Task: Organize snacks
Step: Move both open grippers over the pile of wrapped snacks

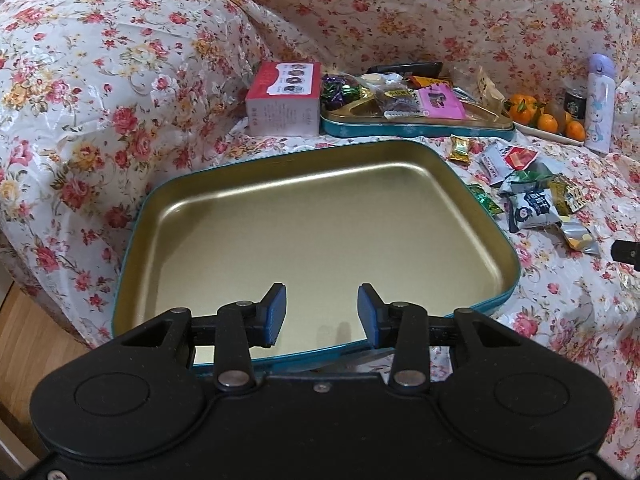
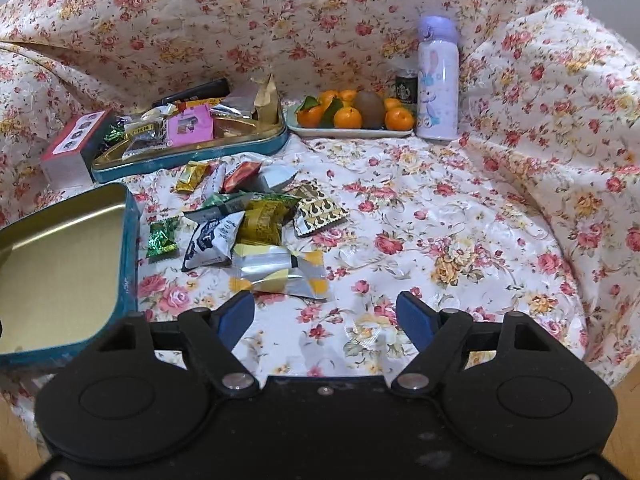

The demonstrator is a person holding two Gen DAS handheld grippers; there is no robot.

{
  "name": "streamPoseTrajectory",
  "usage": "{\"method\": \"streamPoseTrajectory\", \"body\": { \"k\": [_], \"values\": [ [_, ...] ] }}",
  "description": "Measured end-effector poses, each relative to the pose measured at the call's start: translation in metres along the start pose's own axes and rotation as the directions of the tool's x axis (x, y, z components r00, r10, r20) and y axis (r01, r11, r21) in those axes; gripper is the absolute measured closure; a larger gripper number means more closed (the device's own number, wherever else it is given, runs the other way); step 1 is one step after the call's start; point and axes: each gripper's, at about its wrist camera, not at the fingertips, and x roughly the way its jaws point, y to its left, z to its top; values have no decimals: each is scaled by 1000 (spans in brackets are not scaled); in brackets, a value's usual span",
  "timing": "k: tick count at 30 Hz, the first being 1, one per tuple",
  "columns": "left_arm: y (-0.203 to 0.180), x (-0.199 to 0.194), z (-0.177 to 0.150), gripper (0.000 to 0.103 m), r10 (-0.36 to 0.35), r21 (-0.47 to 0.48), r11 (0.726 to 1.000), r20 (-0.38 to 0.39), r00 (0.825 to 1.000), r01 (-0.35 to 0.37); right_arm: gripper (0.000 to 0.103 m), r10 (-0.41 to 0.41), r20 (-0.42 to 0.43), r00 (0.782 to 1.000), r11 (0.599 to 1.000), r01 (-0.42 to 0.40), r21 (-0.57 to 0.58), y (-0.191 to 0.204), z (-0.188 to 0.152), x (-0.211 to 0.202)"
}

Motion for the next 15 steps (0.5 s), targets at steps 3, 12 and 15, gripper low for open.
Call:
{"method": "streamPoseTrajectory", "body": {
  "k": [3,12,15],
  "values": [
    [-6,1,-3,54,5,16,1000,18,1000,-6,27,41,1,999,999,-41,16,-2,2,5],
    [-13,-5,-7,54,26,-11,1000,-14,1000,-26,34,154,7,988,988,-154,16,9,11,30],
    [-14,-11,-4,54,24,-20,999,-17,1000,-25,34,144,2,990,989,-144,-26,16,12,41]
  ]
}}
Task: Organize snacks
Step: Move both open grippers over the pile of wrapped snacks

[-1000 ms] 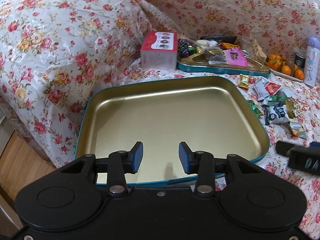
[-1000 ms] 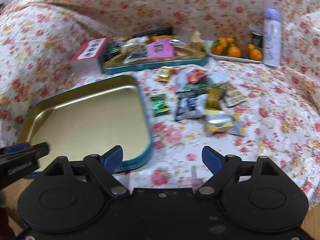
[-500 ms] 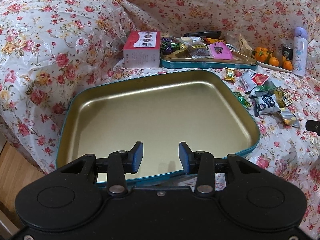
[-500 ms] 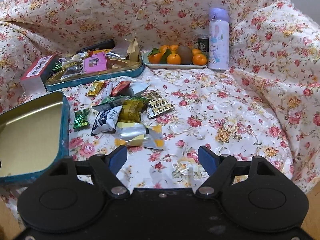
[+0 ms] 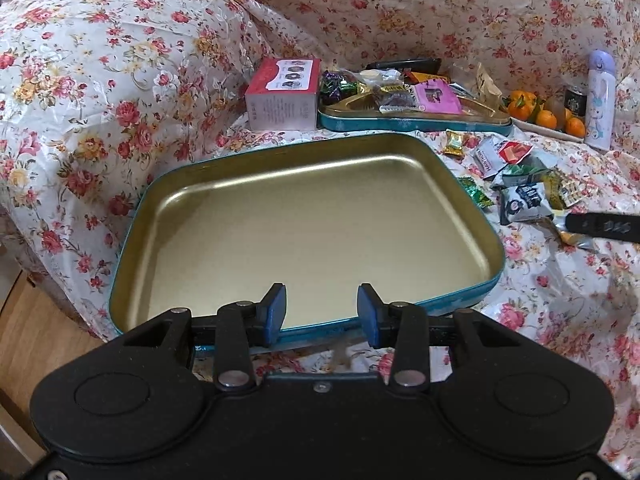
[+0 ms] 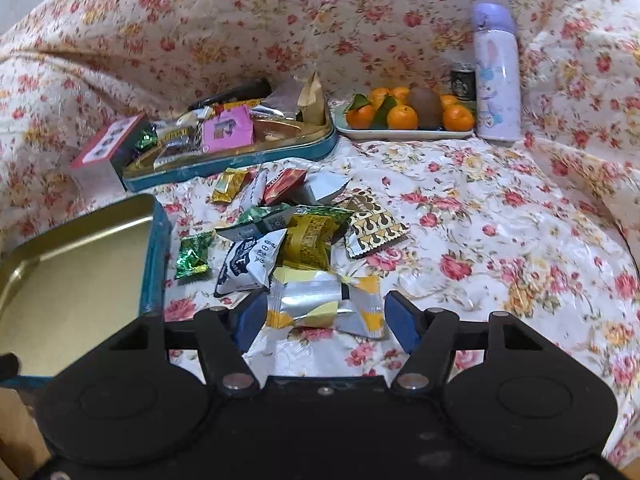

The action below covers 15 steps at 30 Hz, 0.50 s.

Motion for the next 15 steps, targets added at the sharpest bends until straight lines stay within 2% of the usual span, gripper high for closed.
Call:
{"method": "streamPoseTrajectory", "body": {
  "k": [7,15],
  "values": [
    [-24,-7,19,55,-35,35,999,12,999,34,36,-45,-38,998,995,42,-87,1,-5,27],
    [-75,5,47,55,-133,104,986,-9,991,133,37,-96,-9,995,995,96,1,-35,-2,25]
  ]
}}
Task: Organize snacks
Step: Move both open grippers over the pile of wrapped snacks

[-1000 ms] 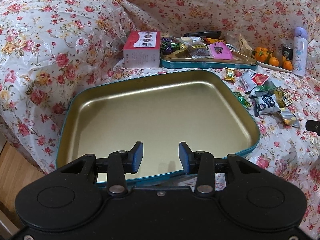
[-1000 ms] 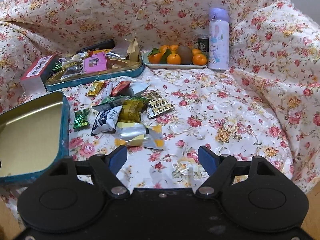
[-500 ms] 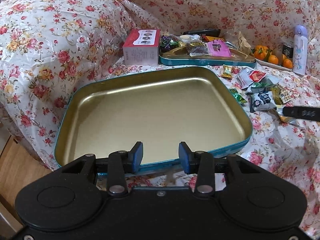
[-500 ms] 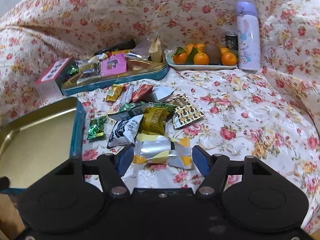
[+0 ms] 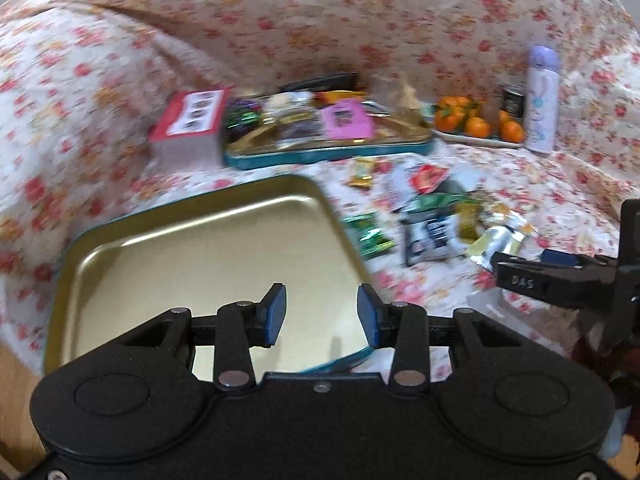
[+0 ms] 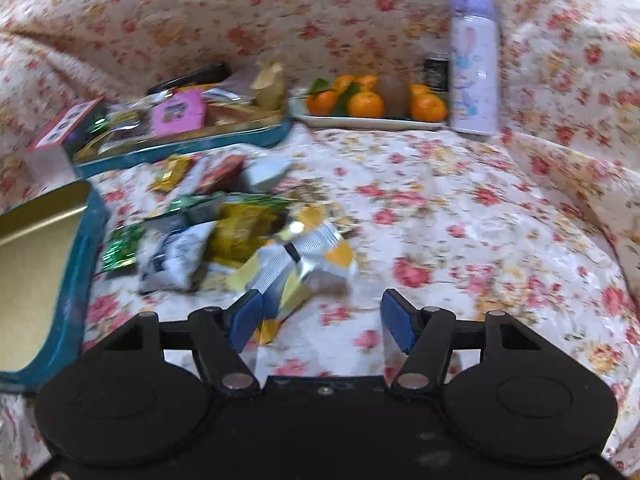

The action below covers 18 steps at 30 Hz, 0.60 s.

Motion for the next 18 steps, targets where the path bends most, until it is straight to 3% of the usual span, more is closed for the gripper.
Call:
{"method": "streamPoseTrajectory", "body": {
  "k": [2,7,18],
  "values": [
    [-14,7,7,54,-21,30,999,-6,1000,21,37,-46,-5,999,998,46,36,-11,1,0],
    [-45,30,24,55,-84,76,993,-53,995,87,37,-42,5,999,995,42,91,-27,2,0],
    [-70,77,46,54,-132,42,989,-164,978,141,25,-29,48,998,999,27,35,-20,-9,0]
  ]
}}
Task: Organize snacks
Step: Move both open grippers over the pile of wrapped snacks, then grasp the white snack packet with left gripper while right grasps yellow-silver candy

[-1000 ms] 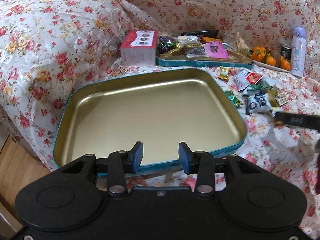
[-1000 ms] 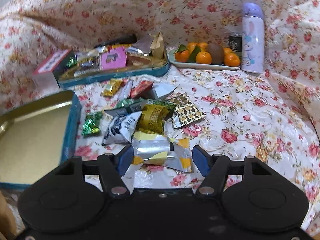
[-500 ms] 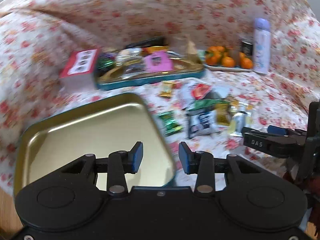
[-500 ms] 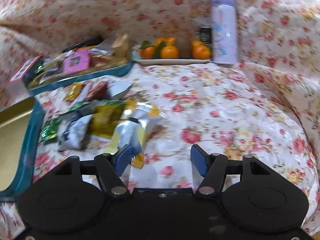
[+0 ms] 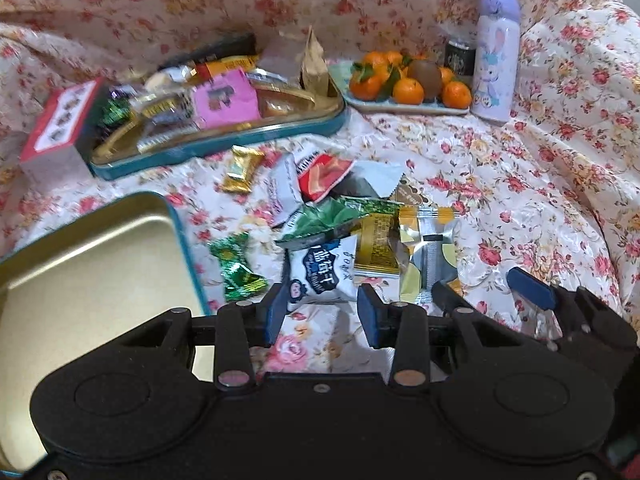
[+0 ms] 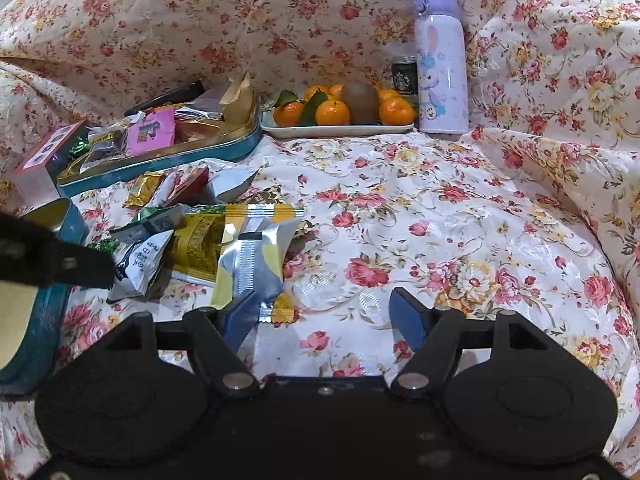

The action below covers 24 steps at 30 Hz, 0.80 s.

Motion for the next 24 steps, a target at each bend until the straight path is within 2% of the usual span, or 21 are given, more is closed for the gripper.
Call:
{"method": "streamPoseTrajectory", "body": {
  "k": [8,14,24],
  "values": [
    [3,27,10,54,6,-53,999,-61,998,-9,20,28,12,1000,1000,-28,-8,-1,-2,-1],
    [2,37,13,52,35,-40,998,-62,997,-38,19,40,17,999,999,-40,2,-3,-2,-2],
    [12,49,13,48,35,-90,995,-69,997,-41,19,50,10,999,998,-50,26,-3,0,-1]
  ]
}}
